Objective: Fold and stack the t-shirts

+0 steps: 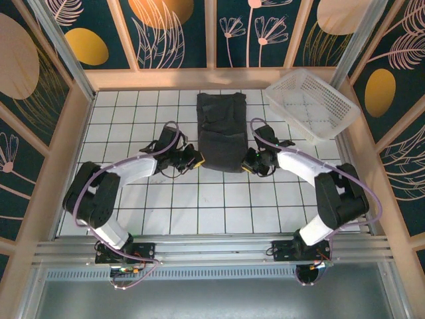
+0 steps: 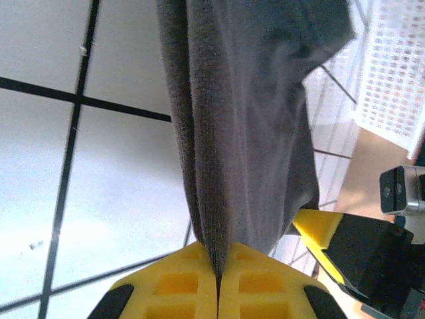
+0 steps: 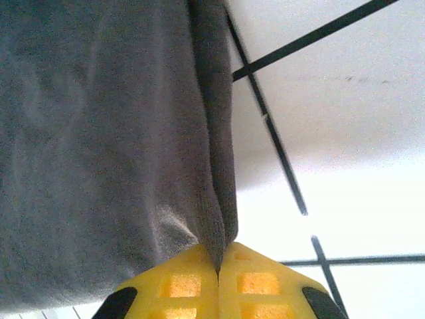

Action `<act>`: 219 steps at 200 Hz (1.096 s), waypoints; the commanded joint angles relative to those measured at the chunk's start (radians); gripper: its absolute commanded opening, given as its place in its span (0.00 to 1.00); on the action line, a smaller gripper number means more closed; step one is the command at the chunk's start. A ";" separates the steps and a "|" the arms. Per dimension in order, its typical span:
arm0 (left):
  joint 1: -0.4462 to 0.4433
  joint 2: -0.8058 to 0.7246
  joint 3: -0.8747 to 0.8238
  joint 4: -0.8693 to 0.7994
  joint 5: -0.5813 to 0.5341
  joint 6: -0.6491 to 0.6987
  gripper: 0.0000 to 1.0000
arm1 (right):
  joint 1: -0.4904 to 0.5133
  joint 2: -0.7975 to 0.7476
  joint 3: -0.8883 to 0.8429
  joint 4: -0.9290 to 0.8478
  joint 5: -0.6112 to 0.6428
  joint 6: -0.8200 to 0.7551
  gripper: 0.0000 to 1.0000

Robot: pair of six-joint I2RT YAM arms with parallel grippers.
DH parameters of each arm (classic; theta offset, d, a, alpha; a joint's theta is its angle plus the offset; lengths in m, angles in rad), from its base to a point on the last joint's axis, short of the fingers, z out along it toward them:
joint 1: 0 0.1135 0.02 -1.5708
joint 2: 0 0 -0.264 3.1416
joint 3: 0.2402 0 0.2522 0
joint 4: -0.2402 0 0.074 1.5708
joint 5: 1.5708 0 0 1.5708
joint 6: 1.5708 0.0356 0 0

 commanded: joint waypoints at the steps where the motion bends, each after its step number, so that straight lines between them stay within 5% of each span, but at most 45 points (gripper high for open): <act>1: -0.016 -0.105 -0.059 -0.069 0.043 0.056 0.00 | 0.059 -0.116 0.000 -0.128 0.025 -0.050 0.00; 46: -0.021 -0.347 -0.149 -0.144 0.061 0.038 0.00 | 0.124 -0.291 0.003 -0.261 -0.013 0.003 0.00; 111: -0.021 -0.559 -0.128 -0.284 0.004 -0.021 0.00 | 0.165 -0.330 0.176 -0.474 -0.018 0.102 0.00; 171: 0.046 -0.428 -0.006 -0.196 -0.037 -0.085 0.00 | 0.055 -0.103 0.416 -0.391 -0.032 0.017 0.00; 219: 0.123 -0.114 0.266 -0.183 -0.038 -0.015 0.00 | -0.060 0.213 0.700 -0.304 -0.025 -0.086 0.00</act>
